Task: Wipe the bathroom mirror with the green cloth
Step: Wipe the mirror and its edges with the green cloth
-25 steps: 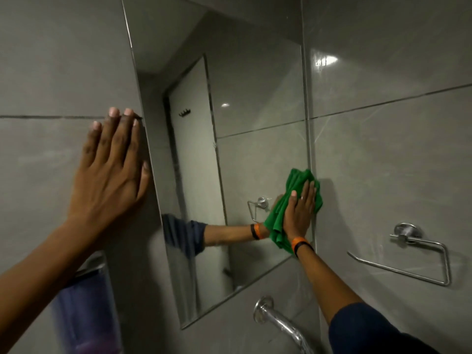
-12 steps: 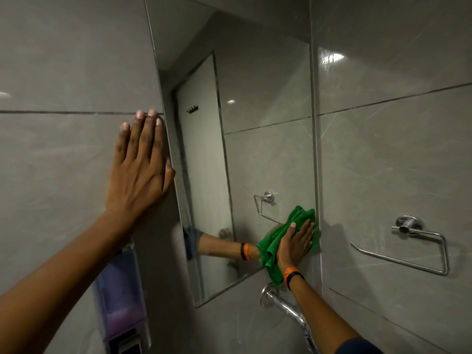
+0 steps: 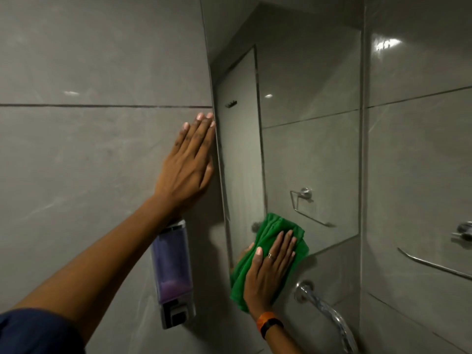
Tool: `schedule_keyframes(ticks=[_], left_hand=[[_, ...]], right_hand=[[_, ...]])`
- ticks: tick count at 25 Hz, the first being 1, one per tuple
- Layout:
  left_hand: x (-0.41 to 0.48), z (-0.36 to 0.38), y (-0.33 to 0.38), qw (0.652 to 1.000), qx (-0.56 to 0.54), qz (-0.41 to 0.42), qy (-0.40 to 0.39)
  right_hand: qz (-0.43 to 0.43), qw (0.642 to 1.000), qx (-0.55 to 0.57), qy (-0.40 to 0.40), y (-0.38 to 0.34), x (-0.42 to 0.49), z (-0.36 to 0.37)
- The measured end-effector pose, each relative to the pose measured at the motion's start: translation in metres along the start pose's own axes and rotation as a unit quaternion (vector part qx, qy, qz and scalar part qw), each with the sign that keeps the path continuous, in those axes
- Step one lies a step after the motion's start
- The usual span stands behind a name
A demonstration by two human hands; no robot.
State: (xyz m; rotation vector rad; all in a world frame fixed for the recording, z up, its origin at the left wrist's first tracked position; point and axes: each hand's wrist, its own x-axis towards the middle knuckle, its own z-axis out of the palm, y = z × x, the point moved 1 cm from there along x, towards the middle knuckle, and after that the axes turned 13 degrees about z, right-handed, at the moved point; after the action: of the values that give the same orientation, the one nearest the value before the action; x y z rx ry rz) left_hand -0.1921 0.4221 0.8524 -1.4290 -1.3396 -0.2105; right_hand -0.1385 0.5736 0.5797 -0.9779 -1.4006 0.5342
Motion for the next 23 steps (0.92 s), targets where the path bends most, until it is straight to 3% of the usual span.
schedule_keyframes(ticks=[9,23], left_hand=[[-0.004,-0.012,-0.017,0.999,0.048,0.02,-0.011],[0.024,-0.057,-0.079,0.994,0.102,-0.037,0.028]], right_hand=[[0.029,0.996,0.065,0.054,-0.164,0.064,-0.013],[-0.119,0.983,0.128,0.054,-0.403,0.23,-0.042]])
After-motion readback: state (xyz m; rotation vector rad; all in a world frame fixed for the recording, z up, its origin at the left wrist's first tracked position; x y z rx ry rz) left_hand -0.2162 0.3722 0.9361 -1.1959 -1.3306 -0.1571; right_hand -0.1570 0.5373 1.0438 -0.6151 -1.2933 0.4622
